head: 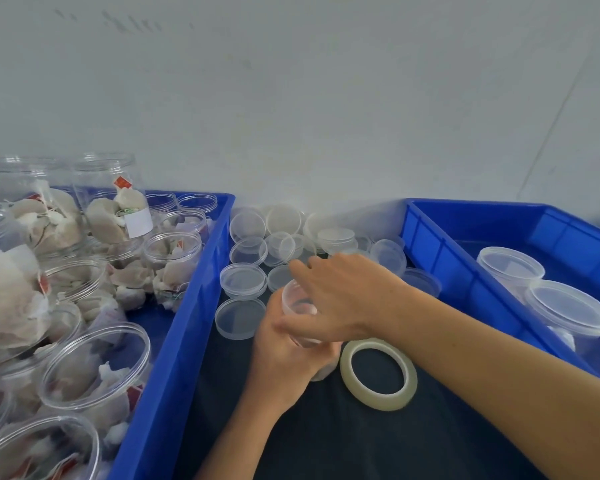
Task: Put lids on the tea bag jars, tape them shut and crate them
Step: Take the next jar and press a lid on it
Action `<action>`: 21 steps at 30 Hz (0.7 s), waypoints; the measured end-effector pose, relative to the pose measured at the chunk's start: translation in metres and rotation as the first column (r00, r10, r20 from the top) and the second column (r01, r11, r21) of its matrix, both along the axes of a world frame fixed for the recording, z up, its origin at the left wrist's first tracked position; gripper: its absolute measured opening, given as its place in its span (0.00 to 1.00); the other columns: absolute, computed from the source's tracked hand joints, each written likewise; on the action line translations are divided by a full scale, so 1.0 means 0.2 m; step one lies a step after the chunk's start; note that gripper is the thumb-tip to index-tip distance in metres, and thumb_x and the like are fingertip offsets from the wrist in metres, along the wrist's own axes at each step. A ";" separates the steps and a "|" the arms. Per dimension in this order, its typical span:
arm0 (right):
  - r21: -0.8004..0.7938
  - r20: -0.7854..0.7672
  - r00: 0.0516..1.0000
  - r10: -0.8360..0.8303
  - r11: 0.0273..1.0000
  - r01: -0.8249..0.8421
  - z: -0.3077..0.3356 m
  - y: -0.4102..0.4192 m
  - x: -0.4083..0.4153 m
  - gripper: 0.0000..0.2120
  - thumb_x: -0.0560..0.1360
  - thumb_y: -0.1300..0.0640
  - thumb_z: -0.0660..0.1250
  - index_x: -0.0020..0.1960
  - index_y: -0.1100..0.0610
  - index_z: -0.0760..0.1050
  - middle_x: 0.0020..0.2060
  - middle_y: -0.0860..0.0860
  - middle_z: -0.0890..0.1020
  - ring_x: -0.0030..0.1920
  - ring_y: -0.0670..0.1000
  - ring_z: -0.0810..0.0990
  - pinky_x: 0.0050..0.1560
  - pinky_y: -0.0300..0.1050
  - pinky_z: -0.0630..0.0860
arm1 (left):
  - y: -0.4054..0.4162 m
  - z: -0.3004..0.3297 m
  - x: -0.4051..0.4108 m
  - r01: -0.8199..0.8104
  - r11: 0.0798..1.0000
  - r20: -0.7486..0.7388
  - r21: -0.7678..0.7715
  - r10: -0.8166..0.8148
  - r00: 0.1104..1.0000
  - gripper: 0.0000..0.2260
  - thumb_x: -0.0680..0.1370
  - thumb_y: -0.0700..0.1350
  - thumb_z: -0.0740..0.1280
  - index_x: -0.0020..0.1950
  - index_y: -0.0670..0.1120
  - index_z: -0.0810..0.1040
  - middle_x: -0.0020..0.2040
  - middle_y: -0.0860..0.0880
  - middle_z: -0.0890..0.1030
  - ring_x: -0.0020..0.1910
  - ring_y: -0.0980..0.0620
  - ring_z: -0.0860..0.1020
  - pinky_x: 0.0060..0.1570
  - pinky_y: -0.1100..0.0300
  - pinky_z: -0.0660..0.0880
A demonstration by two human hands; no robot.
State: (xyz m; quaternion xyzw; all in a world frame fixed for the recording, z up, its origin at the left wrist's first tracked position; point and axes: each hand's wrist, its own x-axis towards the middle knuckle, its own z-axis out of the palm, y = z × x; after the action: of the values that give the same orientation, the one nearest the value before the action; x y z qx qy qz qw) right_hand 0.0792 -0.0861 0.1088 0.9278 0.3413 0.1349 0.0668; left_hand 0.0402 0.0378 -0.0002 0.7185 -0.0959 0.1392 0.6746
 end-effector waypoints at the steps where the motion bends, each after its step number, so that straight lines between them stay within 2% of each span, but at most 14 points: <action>1: 0.001 0.044 0.999 0.013 1.000 -0.013 -0.01 0.00 0.00 0.28 0.77 0.26 0.56 0.45 0.53 0.64 0.33 0.48 0.69 0.30 0.48 0.66 0.34 0.49 0.60 | 0.00 -0.01 0.00 -0.004 1.000 0.005 0.000 0.004 1.000 0.33 0.69 0.42 0.82 0.71 0.57 0.74 0.58 0.52 0.86 0.58 0.53 0.85 0.52 0.51 0.85; 4: 0.019 0.134 0.991 -0.006 1.000 0.003 -0.03 0.03 -0.02 0.28 0.77 0.28 0.55 0.40 0.53 0.62 0.28 0.48 0.67 0.27 0.49 0.64 0.29 0.47 0.54 | -0.01 -0.01 0.00 -0.019 1.000 0.024 0.008 0.018 1.000 0.32 0.68 0.37 0.82 0.68 0.53 0.77 0.54 0.52 0.87 0.55 0.54 0.86 0.49 0.56 0.84; 7: 0.062 0.138 0.988 -0.069 0.996 0.061 -0.05 0.04 -0.03 0.30 0.76 0.26 0.52 0.38 0.53 0.55 0.27 0.48 0.66 0.26 0.50 0.63 0.29 0.46 0.53 | -0.06 0.01 0.01 -0.059 0.998 0.067 0.015 0.058 0.996 0.25 0.67 0.35 0.81 0.60 0.49 0.80 0.47 0.53 0.86 0.47 0.56 0.86 0.42 0.64 0.81; 10: 0.075 0.135 0.982 -0.133 0.989 0.124 -0.08 0.05 -0.03 0.32 0.76 0.24 0.49 0.37 0.53 0.55 0.28 0.49 0.66 0.27 0.51 0.63 0.29 0.46 0.53 | -0.11 0.03 0.00 -0.089 0.996 0.091 0.009 0.088 0.992 0.16 0.67 0.34 0.78 0.48 0.50 0.80 0.39 0.53 0.84 0.37 0.62 0.81 0.34 0.69 0.75; 12: 0.102 0.138 0.973 -0.187 0.979 0.174 -0.09 0.06 -0.05 0.34 0.75 0.23 0.49 0.37 0.55 0.55 0.28 0.49 0.67 0.27 0.51 0.63 0.28 0.46 0.54 | -0.12 0.02 0.00 -0.122 0.993 0.091 0.000 0.121 0.988 0.15 0.68 0.34 0.78 0.44 0.52 0.78 0.36 0.53 0.82 0.33 0.63 0.77 0.30 0.70 0.73; 15: 0.149 0.119 0.956 -0.267 0.957 0.249 -0.10 0.07 -0.07 0.35 0.75 0.23 0.49 0.37 0.56 0.57 0.28 0.50 0.68 0.27 0.51 0.64 0.28 0.46 0.56 | -0.14 0.00 -0.01 -0.180 0.983 0.047 -0.028 0.181 0.982 0.15 0.68 0.38 0.79 0.44 0.55 0.78 0.36 0.52 0.82 0.32 0.61 0.78 0.28 0.70 0.74; 18: 0.221 0.053 0.942 -0.332 0.924 0.313 -0.11 0.09 -0.09 0.34 0.75 0.24 0.51 0.37 0.56 0.58 0.30 0.50 0.69 0.29 0.50 0.63 0.28 0.46 0.56 | -0.14 -0.01 -0.01 -0.208 0.975 -0.022 -0.071 0.207 0.978 0.15 0.66 0.49 0.78 0.48 0.50 0.77 0.37 0.57 0.83 0.33 0.64 0.80 0.28 0.72 0.72; 21: 0.270 -0.041 0.942 -0.334 0.904 0.333 -0.10 0.06 -0.10 0.33 0.74 0.22 0.51 0.39 0.54 0.60 0.32 0.49 0.72 0.30 0.50 0.68 0.31 0.48 0.60 | -0.12 -0.03 -0.01 -0.213 0.972 0.072 0.101 0.207 0.976 0.21 0.65 0.58 0.77 0.50 0.49 0.77 0.41 0.57 0.82 0.41 0.64 0.81 0.35 0.72 0.73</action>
State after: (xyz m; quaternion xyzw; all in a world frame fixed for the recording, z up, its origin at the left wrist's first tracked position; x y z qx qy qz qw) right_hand 0.0583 -0.0738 0.0893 0.9723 0.1556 0.1700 -0.0386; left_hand 0.0379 0.0141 -0.0062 0.7554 -0.0473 0.2263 0.6131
